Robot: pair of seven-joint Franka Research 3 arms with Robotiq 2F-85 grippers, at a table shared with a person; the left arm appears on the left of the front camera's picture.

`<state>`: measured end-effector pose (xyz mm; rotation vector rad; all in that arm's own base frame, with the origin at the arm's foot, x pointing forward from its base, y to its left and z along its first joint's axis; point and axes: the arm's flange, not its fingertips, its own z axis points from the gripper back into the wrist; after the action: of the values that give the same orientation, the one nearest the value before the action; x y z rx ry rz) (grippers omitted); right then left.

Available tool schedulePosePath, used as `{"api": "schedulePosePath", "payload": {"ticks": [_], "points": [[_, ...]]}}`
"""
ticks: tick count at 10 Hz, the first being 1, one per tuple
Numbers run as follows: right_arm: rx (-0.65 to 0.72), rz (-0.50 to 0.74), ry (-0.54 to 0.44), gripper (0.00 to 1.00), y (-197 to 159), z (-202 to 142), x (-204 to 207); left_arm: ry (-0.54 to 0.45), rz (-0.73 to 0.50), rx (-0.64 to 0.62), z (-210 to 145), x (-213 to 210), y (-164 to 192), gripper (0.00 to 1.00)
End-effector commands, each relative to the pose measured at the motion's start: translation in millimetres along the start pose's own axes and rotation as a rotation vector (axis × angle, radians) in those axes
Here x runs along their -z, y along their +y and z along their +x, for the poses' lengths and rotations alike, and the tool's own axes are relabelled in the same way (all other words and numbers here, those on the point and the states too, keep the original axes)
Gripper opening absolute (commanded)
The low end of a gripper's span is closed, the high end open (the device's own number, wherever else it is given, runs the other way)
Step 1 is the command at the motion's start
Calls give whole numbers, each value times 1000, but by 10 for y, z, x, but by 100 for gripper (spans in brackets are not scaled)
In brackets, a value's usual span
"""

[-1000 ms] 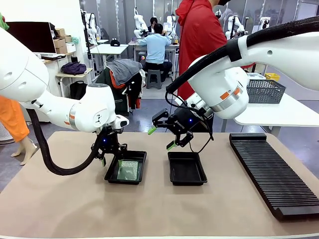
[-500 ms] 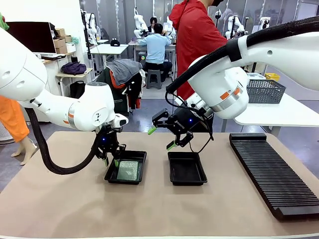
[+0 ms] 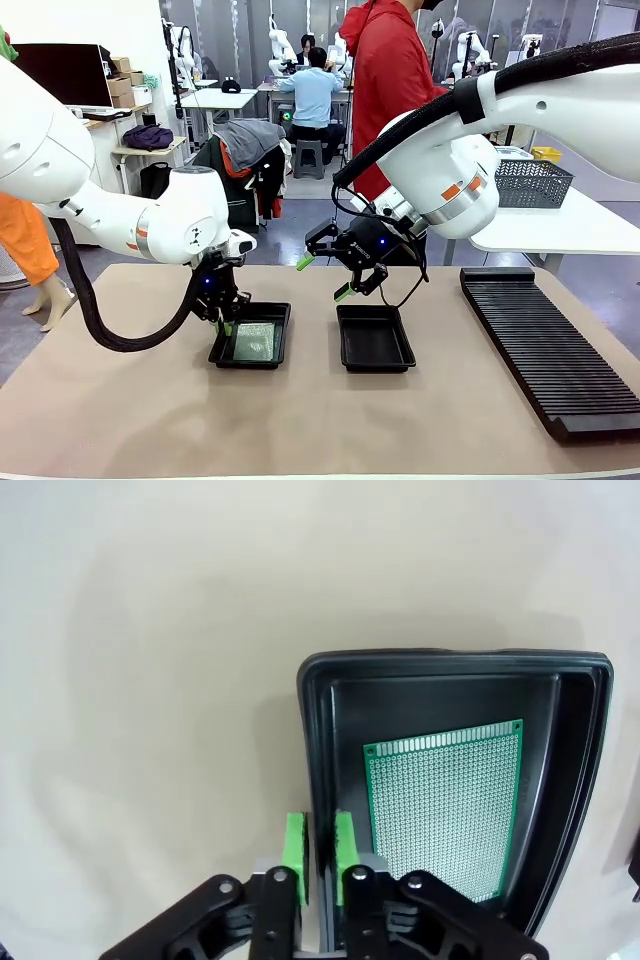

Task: Inspect and transfer BCBs to ESD trays.
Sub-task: Pick up the ESD tray and place it on the left side of the table.

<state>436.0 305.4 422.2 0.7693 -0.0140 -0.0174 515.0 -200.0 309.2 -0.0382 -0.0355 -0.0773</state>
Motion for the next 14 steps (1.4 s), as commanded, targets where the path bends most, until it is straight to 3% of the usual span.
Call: {"api": "schedulePosePath", "payload": {"ticks": [1, 2, 7, 11, 14], "points": [[3, -6, 2, 100, 15, 20, 17, 18, -22, 9, -37, 35, 51, 11], [3, -6, 2, 100, 15, 20, 17, 22, -23, 6, -45, 46, 48, 0], [3, -6, 2, 100, 15, 20, 17, 23, -40, -41, -147, 6, -1, 0], [3, -6, 2, 100, 15, 20, 17, 8, -11, -14, -21, 19, 2, 0], [3, -6, 2, 100, 15, 20, 17, -13, -81, -18, -97, -42, 168, 3]]}}
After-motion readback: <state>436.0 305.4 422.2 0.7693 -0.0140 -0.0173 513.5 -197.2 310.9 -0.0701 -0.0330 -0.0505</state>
